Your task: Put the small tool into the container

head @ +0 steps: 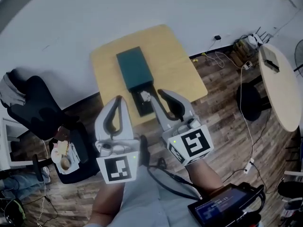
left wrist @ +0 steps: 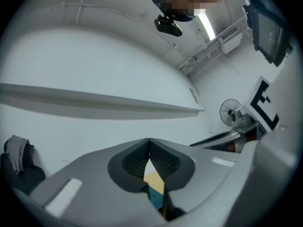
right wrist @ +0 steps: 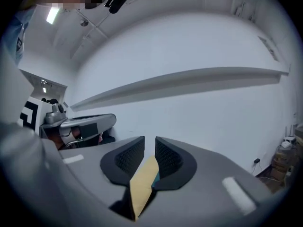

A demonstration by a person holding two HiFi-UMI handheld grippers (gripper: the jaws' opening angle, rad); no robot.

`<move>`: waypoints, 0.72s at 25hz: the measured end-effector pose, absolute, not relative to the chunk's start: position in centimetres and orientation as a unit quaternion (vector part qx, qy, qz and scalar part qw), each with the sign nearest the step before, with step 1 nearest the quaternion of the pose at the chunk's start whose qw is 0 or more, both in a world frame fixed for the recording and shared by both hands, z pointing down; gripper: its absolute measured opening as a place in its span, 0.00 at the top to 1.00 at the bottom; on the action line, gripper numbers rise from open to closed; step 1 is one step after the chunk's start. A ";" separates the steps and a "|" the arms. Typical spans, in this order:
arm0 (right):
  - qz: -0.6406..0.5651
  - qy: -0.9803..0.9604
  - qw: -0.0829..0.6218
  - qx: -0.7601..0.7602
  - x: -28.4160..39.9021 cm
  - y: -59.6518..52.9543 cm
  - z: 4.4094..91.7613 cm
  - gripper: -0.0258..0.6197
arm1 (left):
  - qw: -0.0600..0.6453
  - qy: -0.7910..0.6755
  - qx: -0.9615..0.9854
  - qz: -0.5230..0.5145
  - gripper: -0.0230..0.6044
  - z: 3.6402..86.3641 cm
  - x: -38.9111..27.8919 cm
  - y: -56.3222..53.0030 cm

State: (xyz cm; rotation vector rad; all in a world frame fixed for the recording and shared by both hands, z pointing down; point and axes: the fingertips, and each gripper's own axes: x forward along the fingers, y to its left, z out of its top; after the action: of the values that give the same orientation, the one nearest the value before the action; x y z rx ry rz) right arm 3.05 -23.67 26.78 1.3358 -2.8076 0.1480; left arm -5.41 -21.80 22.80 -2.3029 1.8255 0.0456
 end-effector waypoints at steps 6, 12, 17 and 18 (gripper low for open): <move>-0.005 -0.890 0.014 0.456 4.8 -21.3 24.0 0.96 | 0.123 0.632 -0.765 0.027 0.95 20.5 -5.8 -19.2; -0.025 -0.886 0.003 0.463 5.7 -19.2 22.7 0.96 | 0.137 0.634 -0.760 0.046 0.95 18.9 -5.5 -17.4; -0.037 -0.885 -0.007 0.465 5.9 -18.7 22.0 0.96 | 0.145 0.633 -0.759 0.046 0.95 18.4 -5.3 -17.0; -0.039 -0.884 -0.007 0.467 6.0 -18.6 22.0 0.96 | 0.146 0.633 -0.759 0.046 0.95 18.3 -5.3 -16.9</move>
State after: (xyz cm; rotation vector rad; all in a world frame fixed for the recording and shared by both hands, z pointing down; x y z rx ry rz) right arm 5.96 -18.63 21.96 1.4728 -2.7878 -0.1225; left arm -5.30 -16.90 18.34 -2.1860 1.8227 0.1327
